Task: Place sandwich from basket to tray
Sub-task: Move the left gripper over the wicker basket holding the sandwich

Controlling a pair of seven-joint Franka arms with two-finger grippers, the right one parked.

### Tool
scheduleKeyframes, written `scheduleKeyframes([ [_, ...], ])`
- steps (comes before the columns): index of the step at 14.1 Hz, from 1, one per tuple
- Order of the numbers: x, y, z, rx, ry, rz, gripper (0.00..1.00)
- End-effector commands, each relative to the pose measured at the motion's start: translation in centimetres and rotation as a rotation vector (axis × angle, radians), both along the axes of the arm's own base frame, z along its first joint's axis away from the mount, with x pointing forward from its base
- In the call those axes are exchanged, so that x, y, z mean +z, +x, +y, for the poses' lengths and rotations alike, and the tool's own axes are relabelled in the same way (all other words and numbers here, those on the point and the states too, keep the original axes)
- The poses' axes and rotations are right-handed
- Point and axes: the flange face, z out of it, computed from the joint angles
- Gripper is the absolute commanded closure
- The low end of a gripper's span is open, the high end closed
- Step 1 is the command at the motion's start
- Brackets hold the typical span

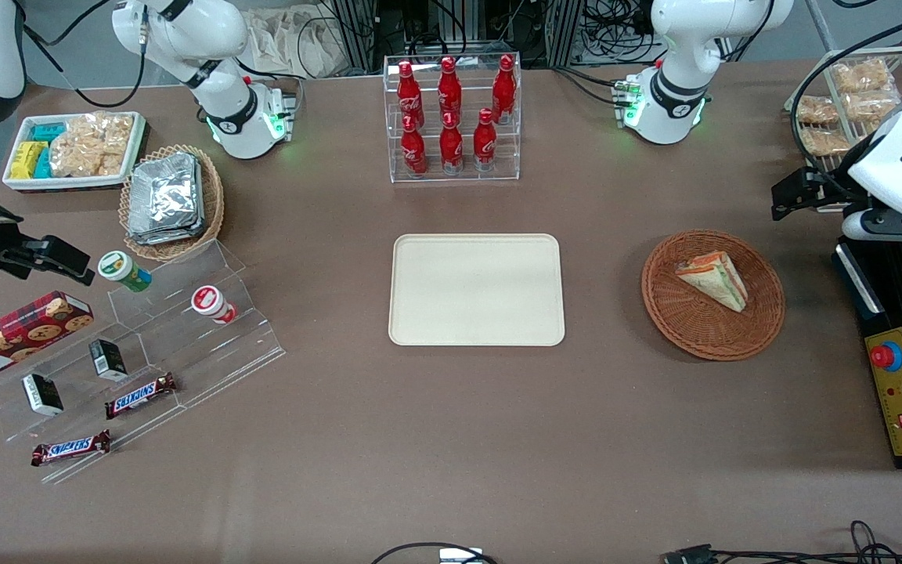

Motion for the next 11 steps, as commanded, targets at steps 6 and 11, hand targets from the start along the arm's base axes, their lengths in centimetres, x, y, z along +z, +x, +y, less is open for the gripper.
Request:
scheduleKeyframes([
  [6,-0.7,0.7,0.5,-0.007,0.007,0.030,0.00],
  [11,-5.4,-0.1,1.3,0.052,0.061,0.034,0.00],
])
